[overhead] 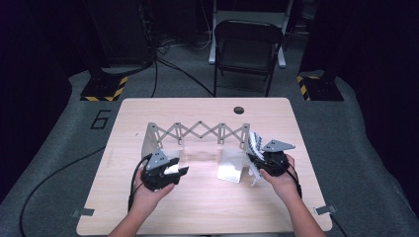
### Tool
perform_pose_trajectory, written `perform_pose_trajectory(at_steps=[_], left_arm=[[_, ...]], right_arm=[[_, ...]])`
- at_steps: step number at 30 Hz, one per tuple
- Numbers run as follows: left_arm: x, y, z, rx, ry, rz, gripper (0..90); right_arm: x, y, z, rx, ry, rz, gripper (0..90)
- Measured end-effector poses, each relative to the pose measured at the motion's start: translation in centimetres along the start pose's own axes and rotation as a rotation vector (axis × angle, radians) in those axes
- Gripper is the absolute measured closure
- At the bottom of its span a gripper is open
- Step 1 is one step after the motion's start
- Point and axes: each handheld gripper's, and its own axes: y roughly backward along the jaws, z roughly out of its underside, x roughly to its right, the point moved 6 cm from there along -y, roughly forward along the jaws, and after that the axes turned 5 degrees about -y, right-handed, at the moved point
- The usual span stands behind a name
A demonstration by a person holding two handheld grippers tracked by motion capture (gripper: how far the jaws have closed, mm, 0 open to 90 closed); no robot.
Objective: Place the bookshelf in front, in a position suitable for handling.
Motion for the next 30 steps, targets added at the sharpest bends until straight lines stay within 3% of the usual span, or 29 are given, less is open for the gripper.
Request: perform_pose_trajectory(at_steps=[3, 9, 16, 23, 30], left_arm=[[-1.5, 0.2, -3.0, 0.034, -0.003, -0.033, 52.1], [-3.5, -0.7, -5.6, 0.015, -0.001, -0.068, 53.8], [-5.5, -2.3, -7.1, -0.019, 0.007, -0.121, 53.9], [-7.1, -3.8, -8.3, -0.029, 0.020, -0.144, 55.7], [-9.0, -4.3, -8.9, -0.051, 0.060, -0.202, 55.6]], right_arm=[[-0.1, 0.3, -0.3, 0.019, 0.013, -0.005, 76.8], [0.0, -0.6, 1.4, -0.044, 0.002, -0.010, 76.7], [0.2, -0.1, 0.6, -0.004, -0.007, -0.021, 76.7], [0.1, -0.4, 1.0, -0.015, -0.016, -0.017, 76.5], [0.3, -0.3, 1.2, -0.019, -0.019, -0.024, 76.4]])
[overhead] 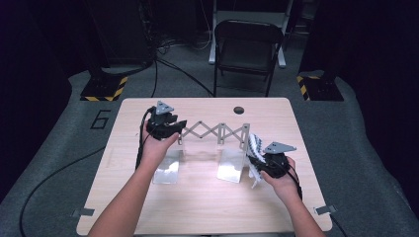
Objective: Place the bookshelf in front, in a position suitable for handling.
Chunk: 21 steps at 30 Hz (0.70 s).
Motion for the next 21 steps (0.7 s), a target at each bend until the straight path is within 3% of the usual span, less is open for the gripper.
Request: perform_pose_trajectory(at_steps=[6, 9, 15, 21], left_arm=[[-0.8, -0.8, 0.0, -0.023, 0.026, 0.002, 55.0], [-0.8, -1.3, -0.1, -0.029, 0.039, 0.031, 53.0], [-1.1, -2.5, 0.7, -0.091, 0.033, 0.038, 50.9], [-1.0, -2.8, 1.2, -0.140, -0.003, 0.044, 53.7]], right_arm=[[0.1, 0.0, 0.0, 0.010, -0.009, 0.006, 76.3], [0.2, 0.1, 0.0, 0.020, -0.016, 0.005, 76.2], [0.3, 0.1, 0.1, 0.003, -0.021, 0.000, 76.1], [0.4, 0.1, 0.3, -0.004, -0.009, -0.001, 76.1]])
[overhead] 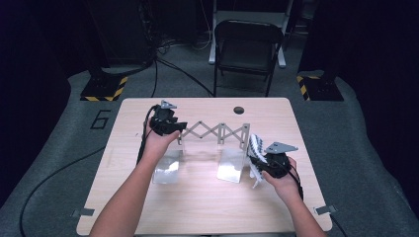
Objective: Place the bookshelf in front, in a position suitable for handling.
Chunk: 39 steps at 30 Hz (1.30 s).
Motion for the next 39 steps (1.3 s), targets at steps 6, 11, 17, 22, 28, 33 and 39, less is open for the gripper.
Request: perform_pose_trajectory(at_steps=[6, 11, 17, 22, 28, 33, 39], left_arm=[[0.3, 0.3, 0.1, -0.014, -0.009, -0.005, 56.3], [0.9, 0.9, 0.5, -0.045, -0.057, -0.012, 60.4], [1.9, 1.8, 1.2, -0.042, -0.082, 0.011, 60.4], [2.5, 2.3, 1.5, -0.034, -0.078, 0.026, 62.0], [3.0, 2.8, 1.9, -0.041, -0.099, 0.039, 62.7], [3.3, 3.2, 1.9, -0.049, -0.085, 0.047, 66.0], [3.8, 3.2, 1.8, -0.064, -0.098, 0.021, 69.2]], right_arm=[[0.0, 0.0, 0.0, 0.006, -0.015, 0.004, 76.0], [0.3, 0.4, 0.0, 0.012, -0.013, 0.013, 75.9], [0.9, 1.4, -0.2, 0.036, -0.027, 0.028, 76.0], [0.9, 1.3, 0.0, 0.029, -0.027, 0.023, 76.2], [0.9, 0.3, 1.5, -0.019, -0.024, 0.028, 76.2], [1.0, 0.7, 1.7, -0.021, -0.016, 0.024, 76.2], [0.9, 1.8, 0.7, 0.020, -0.029, 0.025, 76.2]])
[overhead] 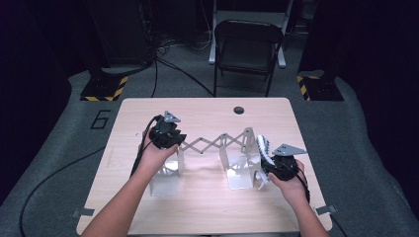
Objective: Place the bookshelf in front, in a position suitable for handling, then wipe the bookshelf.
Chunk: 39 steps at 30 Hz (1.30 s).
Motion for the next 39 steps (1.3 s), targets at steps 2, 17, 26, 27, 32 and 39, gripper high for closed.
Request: perform_pose_trajectory(at_steps=[2, 17, 26, 27, 32, 39], left_arm=[[-0.1, 0.0, 0.0, 0.004, 0.007, 0.008, 69.2], [-0.5, 0.2, 0.1, 0.016, 0.027, 0.026, 63.8], [-0.7, 0.4, -0.1, 0.025, 0.042, 0.048, 62.2], [-0.7, 0.4, -0.1, 0.024, 0.043, 0.051, 62.3], [-0.6, 0.6, -0.2, 0.026, 0.035, 0.051, 62.3], [-0.4, 0.9, -0.6, 0.035, 0.029, 0.060, 61.6]], right_arm=[[-0.1, -0.1, 0.3, -0.005, 0.003, -0.002, 76.2], [-0.2, 0.3, 0.3, 0.011, -0.016, -0.014, 76.2], [-0.2, 0.5, 0.8, 0.012, -0.028, -0.018, 76.2], [-0.2, 0.8, 0.6, 0.020, -0.029, -0.017, 76.2], [-0.5, 1.1, 0.4, 0.042, -0.028, -0.018, 76.2], [-0.5, 2.2, 0.3, 0.049, -0.021, -0.020, 76.2]])
